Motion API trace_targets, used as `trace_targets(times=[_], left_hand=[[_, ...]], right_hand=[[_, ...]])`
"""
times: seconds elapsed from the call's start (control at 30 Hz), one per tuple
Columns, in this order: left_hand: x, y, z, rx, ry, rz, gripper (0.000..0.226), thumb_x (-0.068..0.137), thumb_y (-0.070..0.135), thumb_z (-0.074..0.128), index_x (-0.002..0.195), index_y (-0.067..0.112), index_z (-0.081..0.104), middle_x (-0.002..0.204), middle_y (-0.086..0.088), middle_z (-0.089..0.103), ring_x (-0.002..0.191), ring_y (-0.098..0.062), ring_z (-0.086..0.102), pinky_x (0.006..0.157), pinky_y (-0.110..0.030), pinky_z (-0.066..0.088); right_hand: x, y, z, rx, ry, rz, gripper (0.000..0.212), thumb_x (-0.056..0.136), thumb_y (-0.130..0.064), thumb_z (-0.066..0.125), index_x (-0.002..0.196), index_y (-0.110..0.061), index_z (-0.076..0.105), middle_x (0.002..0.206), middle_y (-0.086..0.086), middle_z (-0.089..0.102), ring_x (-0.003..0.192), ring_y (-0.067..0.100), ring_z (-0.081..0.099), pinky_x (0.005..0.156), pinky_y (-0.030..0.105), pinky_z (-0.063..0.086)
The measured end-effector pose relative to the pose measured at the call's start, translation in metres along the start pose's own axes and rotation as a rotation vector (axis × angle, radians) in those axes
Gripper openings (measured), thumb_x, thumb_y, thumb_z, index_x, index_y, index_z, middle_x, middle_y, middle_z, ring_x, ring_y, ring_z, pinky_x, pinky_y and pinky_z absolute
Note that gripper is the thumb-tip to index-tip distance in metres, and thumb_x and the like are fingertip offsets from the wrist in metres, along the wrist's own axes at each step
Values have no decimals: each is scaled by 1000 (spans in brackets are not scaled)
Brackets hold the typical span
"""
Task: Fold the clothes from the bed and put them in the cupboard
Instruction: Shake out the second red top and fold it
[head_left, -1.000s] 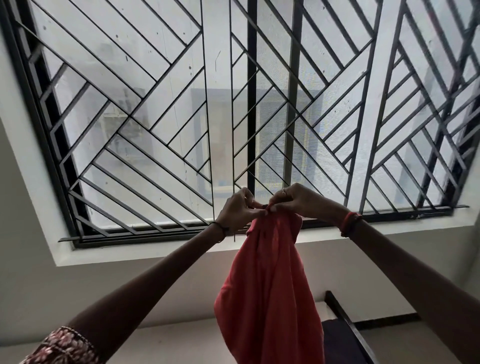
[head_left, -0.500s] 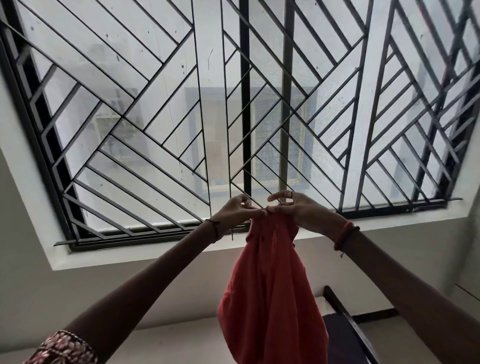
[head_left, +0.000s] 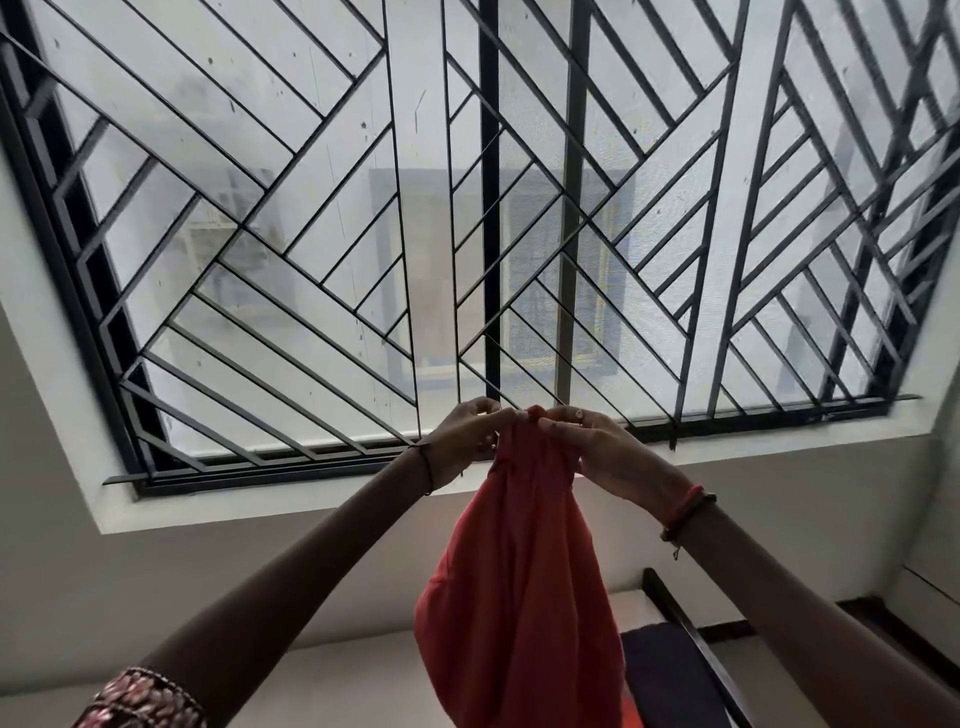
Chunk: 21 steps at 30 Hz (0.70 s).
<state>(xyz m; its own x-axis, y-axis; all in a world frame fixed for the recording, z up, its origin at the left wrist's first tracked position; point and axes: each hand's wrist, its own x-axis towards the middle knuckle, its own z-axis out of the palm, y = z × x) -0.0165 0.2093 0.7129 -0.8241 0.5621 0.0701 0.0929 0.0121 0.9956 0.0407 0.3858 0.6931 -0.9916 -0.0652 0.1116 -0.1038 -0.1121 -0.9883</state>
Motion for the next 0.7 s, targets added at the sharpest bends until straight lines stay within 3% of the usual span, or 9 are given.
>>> trace_targets(times=[0.1,0.17,0.23,0.3,0.37,0.47,0.53,0.6,0.7], left_hand=[[-5,4,2,-30,25,13,25,83,27,70,81,20,47,66,6,47,53,-4,43,50,-16,42],[-4,4,2,48,163,87,31,80,27,73,99,17,50,80,3,55,60,-6,51,51,-15,45],[-6,-1,2,131,360,211,32,82,23,71,103,12,51,83,2,55,66,-6,53,50,-11,44],[-10,-14,2,147,443,311,14,86,20,66,91,13,55,77,3,57,64,-3,53,51,-12,42],[-18,-32,10,149,384,349,10,89,16,63,80,17,58,68,4,59,55,1,51,51,-14,40],[-24,-61,24,184,269,332,15,88,12,64,79,24,62,61,14,63,54,4,53,54,-15,44],[-24,-70,31,172,254,296,5,82,27,65,83,31,64,69,15,67,66,-1,60,66,-25,50],[-21,-73,34,156,255,272,18,73,47,61,86,35,65,84,2,70,80,-13,65,76,-35,52],[-20,-72,33,171,210,262,28,69,52,62,88,32,68,83,3,71,78,-8,63,75,-33,52]], right_hand=[[5,-2,2,72,-9,-7,30,74,-21,72,98,-7,64,93,8,67,83,15,65,75,24,52],[8,-3,2,131,-10,-7,43,67,-24,76,102,-3,64,96,12,68,86,18,66,82,27,53],[8,-7,2,170,0,-17,32,75,-20,68,100,-1,62,89,11,68,80,17,67,77,26,54],[8,-10,3,203,14,-14,17,85,-13,58,96,-1,63,81,8,68,72,15,67,67,24,56],[10,-12,3,231,38,3,15,90,-10,52,92,-2,64,76,6,69,67,13,67,61,22,55],[14,-13,7,252,98,67,18,89,-10,48,81,-5,63,64,3,67,57,11,63,54,20,52],[16,-14,10,257,103,88,21,89,-10,45,76,-7,61,59,1,64,52,10,60,52,19,50],[17,-15,12,252,94,99,23,90,-10,42,76,-7,60,58,1,63,51,10,59,52,19,50],[17,-18,11,198,103,107,24,91,-10,42,74,-6,57,54,1,60,47,10,57,48,16,47]])
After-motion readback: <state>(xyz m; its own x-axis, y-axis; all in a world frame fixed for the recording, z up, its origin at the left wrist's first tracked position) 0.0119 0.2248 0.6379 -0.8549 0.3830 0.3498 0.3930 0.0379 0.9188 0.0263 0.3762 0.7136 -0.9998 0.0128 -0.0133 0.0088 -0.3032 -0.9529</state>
